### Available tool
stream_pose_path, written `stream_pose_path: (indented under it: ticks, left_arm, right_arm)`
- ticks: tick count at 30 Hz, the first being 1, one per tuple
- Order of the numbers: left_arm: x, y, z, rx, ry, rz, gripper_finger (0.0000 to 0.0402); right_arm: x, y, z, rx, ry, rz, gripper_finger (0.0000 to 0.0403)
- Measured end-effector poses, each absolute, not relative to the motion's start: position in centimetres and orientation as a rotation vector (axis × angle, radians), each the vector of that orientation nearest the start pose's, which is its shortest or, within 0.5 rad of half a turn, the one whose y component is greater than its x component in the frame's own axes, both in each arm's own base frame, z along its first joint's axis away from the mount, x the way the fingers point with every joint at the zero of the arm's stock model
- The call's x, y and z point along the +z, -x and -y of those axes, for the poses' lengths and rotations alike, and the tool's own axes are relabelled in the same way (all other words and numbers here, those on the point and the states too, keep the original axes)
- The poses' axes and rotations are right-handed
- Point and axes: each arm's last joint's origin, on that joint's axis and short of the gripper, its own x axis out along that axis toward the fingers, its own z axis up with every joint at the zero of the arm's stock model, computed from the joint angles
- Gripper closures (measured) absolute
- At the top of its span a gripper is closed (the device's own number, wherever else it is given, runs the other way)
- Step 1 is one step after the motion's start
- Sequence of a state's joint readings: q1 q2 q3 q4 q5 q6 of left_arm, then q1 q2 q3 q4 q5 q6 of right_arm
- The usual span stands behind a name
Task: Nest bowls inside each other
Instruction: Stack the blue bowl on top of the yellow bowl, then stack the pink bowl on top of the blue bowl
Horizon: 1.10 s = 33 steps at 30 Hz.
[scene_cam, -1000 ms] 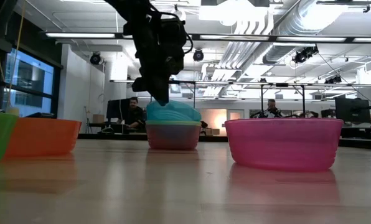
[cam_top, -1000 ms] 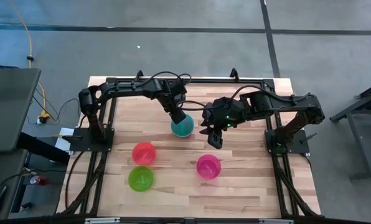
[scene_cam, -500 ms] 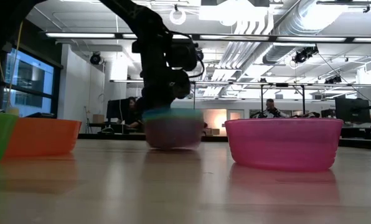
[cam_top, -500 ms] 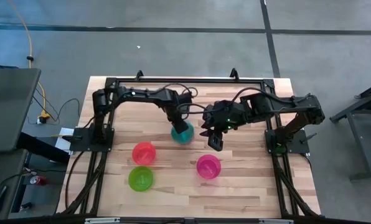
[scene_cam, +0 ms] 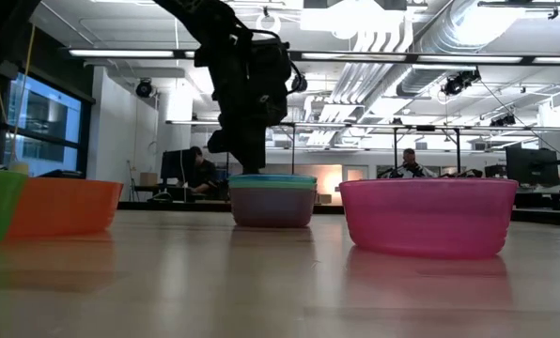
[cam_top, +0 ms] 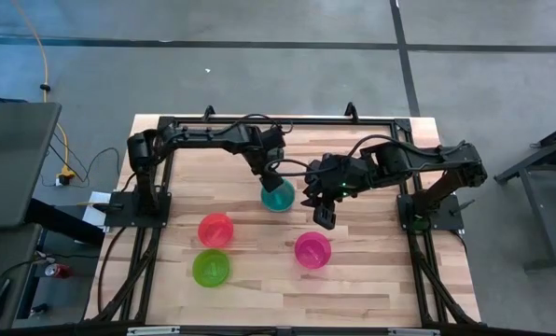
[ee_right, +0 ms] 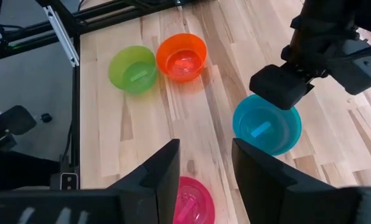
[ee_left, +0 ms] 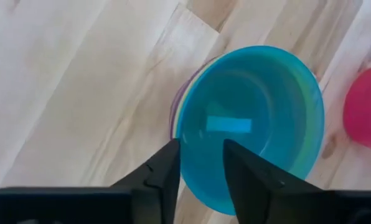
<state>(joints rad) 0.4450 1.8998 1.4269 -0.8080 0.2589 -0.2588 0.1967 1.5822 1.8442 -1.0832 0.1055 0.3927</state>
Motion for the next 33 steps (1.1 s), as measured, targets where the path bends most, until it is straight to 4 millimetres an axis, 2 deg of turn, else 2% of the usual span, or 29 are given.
stream_pose_path:
  ticks: [7, 13, 18, 22, 27, 33]
  left_arm:
    - [20.3, -34.3, -15.5, 0.317, 0.672, -1.207, 0.026]
    - [21.3, -32.1, -14.3, 0.234, 0.592, -1.395, 0.0242]
    - [23.3, -30.8, -13.4, 0.203, 0.519, -1.405, 0.0234]
    - [25.4, -29.3, -12.7, 0.203, 0.489, -1.318, 0.0233]
    - [28.1, -26.2, -11.3, 0.195, 0.442, -1.171, 0.0233]
    - [30.8, -22.2, -9.6, 0.214, 0.439, -0.935, 0.0233]
  right_arm:
    - [41.6, -30.3, -5.7, -0.099, -0.284, -0.841, 0.0265]
    - [39.8, -27.6, -6.7, -0.275, -0.349, -1.115, 0.0265]
    - [38.2, -26.6, -8.3, -0.38, -0.362, -1.167, 0.0265]
    - [35.4, -26.5, -9.9, -0.405, -0.395, -1.228, 0.0265]
    - [31.2, -25.8, -11.7, -0.469, -0.428, -1.275, 0.0265]
    - [26.8, -24.0, -12.9, -0.495, -0.587, -1.102, 0.0265]
